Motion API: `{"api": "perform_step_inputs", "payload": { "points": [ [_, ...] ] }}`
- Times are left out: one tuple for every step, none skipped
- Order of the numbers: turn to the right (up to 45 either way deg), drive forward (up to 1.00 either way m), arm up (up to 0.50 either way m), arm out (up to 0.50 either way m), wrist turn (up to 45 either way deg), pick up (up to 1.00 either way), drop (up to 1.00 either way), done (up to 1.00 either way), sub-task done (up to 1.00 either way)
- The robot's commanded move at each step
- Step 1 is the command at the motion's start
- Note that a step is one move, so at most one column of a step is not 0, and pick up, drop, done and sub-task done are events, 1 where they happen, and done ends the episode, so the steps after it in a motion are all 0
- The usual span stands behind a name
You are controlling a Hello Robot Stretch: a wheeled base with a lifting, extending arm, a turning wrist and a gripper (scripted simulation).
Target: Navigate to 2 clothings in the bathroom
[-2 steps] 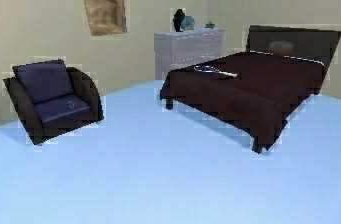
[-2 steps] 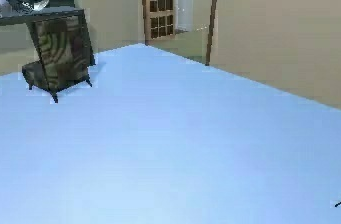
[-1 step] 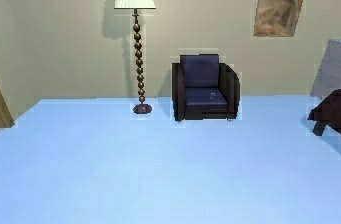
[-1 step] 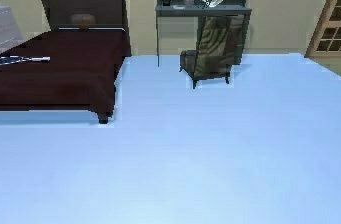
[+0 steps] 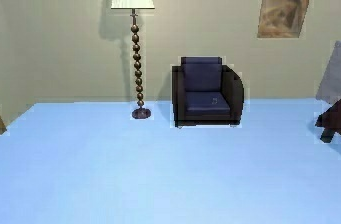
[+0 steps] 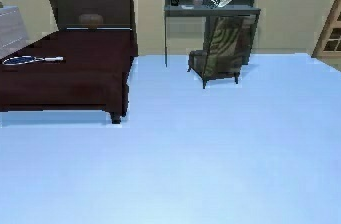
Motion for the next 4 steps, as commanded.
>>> {"api": "perform_step_inputs", "payload": {
  "points": [
    [-45.0,0.0,0.0,0.0,0.0,0.0,0.0,0.0,0.0],
    [0.0,0.95,0.0,0.0,0.0,0.0,0.0,0.0,0.0],
    [-24.0,0.0,0.0,0.0,0.0,0.0,0.0,0.0,0.0],
    [0.0,1.0,0.0,0.0,0.0,0.0,0.0,0.0,0.0]
  ]
}}
